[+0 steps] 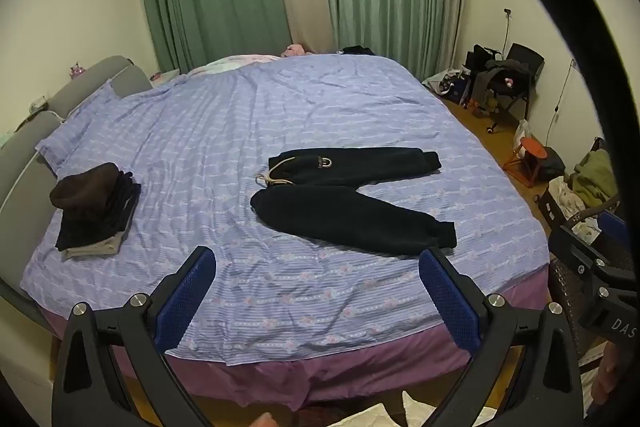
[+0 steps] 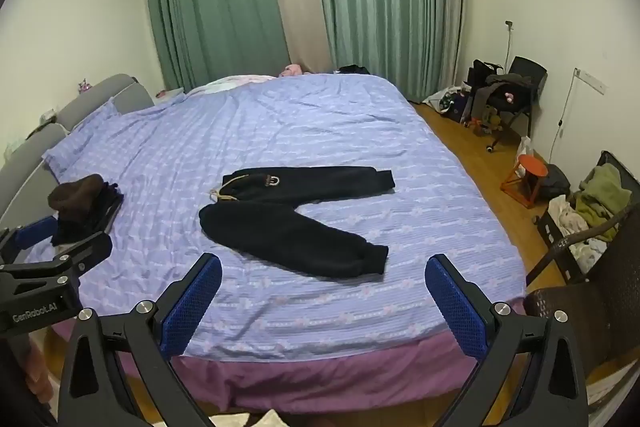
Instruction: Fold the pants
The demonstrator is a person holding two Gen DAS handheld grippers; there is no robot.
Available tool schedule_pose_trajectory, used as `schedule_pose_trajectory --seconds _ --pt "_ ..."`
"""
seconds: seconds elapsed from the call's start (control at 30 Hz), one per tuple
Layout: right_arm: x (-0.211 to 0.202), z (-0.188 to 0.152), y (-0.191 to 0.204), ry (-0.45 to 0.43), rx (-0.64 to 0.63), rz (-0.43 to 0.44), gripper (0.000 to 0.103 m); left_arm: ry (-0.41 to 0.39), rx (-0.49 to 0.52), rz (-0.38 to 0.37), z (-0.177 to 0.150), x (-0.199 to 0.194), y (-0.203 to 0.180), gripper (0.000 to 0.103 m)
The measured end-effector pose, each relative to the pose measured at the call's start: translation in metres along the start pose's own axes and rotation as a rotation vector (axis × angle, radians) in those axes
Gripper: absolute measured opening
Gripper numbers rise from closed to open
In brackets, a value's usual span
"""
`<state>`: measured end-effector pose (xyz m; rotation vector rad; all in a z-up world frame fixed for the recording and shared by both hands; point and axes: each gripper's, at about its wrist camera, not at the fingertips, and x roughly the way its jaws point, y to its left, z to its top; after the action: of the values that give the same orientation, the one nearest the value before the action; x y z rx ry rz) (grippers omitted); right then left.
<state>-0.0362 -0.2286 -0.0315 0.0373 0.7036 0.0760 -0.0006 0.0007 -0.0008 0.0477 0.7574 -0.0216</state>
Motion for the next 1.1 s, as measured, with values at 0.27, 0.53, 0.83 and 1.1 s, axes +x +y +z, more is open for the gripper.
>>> schedule_pose_trajectory --seconds 0.27,0.53,0.83,1.1 --pt "0.0 0.001 -0.002 -0.013 0.002 0.0 0.102 0.003 0.001 0.0 0.0 0.0 -0.001 0.103" --pt "-0.001 0.004 -0.005 -0.016 0.008 0.005 0.102 0.006 0.015 0.004 0.005 0.002 -0.006 0.103" --pt "0.0 0.01 -0.007 -0.018 0.013 0.011 0.102 -0.017 0.015 0.003 0.009 -0.004 -0.004 0.103" --pt "0.001 0.006 -0.005 -0.023 0.015 0.005 0.102 -0.021 0.013 0.0 0.009 -0.005 -0.003 0.103"
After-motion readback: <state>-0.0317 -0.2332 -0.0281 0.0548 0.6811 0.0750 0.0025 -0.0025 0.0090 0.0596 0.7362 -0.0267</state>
